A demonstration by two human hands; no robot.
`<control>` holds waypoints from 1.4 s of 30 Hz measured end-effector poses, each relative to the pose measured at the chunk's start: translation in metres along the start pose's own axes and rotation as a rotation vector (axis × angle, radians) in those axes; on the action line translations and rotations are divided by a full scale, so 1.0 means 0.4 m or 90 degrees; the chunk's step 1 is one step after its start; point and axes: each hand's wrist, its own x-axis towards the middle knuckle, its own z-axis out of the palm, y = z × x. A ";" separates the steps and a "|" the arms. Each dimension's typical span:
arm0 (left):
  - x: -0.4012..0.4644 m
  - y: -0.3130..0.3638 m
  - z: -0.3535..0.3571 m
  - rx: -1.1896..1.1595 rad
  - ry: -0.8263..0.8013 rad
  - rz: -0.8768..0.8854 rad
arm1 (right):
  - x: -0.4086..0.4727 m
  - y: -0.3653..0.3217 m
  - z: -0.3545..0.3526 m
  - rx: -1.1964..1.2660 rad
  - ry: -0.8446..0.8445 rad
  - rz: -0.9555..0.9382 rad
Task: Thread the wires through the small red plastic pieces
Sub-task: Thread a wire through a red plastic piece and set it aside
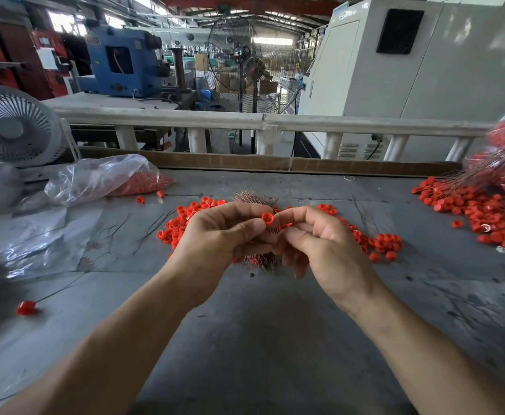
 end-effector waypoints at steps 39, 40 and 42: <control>0.008 -0.008 -0.008 -0.031 -0.003 -0.021 | 0.017 0.005 -0.132 -0.738 0.103 0.219; 0.008 -0.008 -0.007 -0.029 -0.004 -0.022 | 0.016 0.005 -0.128 -0.739 0.105 0.209; 0.007 -0.007 -0.004 -0.022 -0.004 -0.022 | 0.015 0.005 -0.120 -0.746 0.104 0.186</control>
